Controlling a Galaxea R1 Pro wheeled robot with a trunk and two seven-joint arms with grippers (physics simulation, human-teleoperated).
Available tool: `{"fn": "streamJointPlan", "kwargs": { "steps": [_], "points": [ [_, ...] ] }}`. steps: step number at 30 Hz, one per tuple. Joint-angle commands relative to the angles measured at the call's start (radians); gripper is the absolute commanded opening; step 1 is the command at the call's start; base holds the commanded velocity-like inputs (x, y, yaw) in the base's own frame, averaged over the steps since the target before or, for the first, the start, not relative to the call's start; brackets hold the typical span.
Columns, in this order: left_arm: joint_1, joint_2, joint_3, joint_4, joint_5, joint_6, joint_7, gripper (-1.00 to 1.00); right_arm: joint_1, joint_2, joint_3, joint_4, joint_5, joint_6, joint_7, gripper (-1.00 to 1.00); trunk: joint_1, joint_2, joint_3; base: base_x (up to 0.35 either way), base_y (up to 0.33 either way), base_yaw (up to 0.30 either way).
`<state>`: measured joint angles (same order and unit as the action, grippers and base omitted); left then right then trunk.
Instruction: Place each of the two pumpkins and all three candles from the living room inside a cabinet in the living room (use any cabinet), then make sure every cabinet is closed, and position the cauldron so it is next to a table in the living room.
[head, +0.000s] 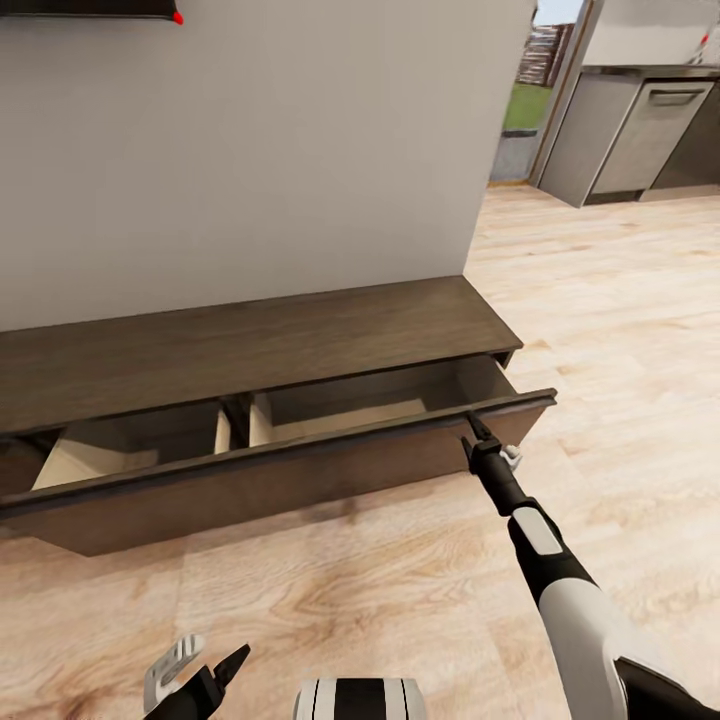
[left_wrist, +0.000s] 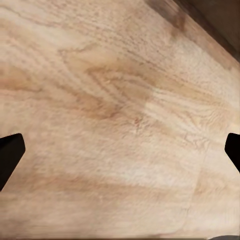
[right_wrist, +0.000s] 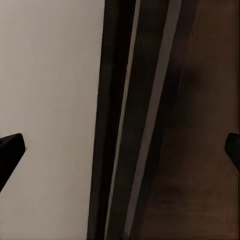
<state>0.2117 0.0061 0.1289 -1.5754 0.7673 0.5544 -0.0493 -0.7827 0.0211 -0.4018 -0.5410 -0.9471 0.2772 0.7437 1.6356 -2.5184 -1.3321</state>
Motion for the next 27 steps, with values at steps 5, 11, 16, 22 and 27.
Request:
{"fn": "streamJointPlan", "kwargs": {
  "steps": [5,11,16,22,27],
  "points": [
    [0.000,-0.001,0.001,-0.001,0.001,0.004,0.000,1.00,0.087,0.002,0.004,-0.155,0.004,0.011,-0.009,1.00,-0.002,0.001,0.019,-0.029,0.000,0.000],
    [0.000,-0.008,0.016,-0.010,0.001,-0.009,0.012,1.00,0.522,-0.008,0.143,-0.986,0.075,0.377,-0.463,1.00,-0.005,0.003,0.043,-0.002,0.000,0.000],
    [-0.001,-0.004,0.085,-0.017,0.004,-0.039,0.027,1.00,0.548,-0.016,0.222,-1.073,0.495,0.464,-0.535,1.00,-0.007,0.004,0.062,0.000,0.000,0.000],
    [-0.003,-0.025,0.274,-0.031,0.028,-0.039,0.174,1.00,0.497,-0.007,0.542,-1.072,0.791,0.716,-0.546,1.00,-0.010,0.005,0.085,0.000,0.000,0.097],
    [-0.007,-0.033,0.326,-0.030,0.040,-0.026,0.189,1.00,0.487,0.008,0.727,-1.070,0.846,0.751,-0.616,1.00,-0.012,0.006,0.104,0.000,0.000,0.256]
  ]
}}
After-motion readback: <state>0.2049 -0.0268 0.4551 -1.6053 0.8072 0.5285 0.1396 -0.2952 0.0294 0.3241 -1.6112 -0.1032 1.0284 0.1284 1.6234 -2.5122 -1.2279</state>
